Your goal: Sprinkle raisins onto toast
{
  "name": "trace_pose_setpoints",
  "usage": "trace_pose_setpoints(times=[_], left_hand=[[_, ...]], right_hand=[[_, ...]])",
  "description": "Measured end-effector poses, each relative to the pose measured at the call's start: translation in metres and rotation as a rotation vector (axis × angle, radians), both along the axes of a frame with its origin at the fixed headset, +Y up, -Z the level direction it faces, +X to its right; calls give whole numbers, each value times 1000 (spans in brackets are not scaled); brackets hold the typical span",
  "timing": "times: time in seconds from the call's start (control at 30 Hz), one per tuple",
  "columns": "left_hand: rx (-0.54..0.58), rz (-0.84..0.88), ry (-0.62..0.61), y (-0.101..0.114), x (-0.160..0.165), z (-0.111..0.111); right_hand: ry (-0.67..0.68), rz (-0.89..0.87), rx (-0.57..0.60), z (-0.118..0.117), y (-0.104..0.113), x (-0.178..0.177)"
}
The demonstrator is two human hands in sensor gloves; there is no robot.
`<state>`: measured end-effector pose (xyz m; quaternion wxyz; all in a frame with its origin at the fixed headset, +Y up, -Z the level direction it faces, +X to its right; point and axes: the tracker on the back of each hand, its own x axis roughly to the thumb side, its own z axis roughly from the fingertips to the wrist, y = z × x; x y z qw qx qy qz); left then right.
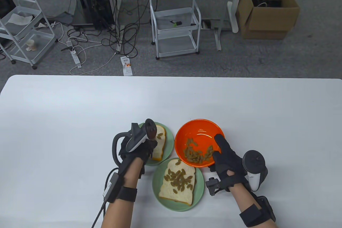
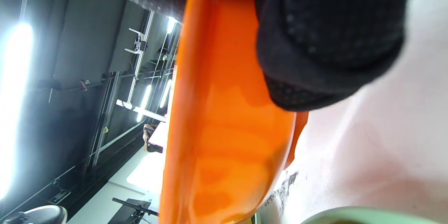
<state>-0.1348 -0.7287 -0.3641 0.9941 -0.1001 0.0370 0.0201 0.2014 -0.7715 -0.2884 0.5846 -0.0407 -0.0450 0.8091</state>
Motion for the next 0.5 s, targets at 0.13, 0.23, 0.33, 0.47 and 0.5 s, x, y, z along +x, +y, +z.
trace_pose_setpoints(times=[0.13,0.23,0.33,0.47,0.5], left_hand=[[10,-19,-23,8,5,3],[15,12,-35,20,12,8],[-8,-7,-47,36,25,18],[44,57,-164,57,57,39],[45,63,-197,59,66,43]], right_hand=[[-7,5,3,0,0,0],[-7,7,6,0,-1,-1],[4,13,5,1,-1,-4],[25,16,16,5,-1,-12],[29,15,17,5,0,-13]])
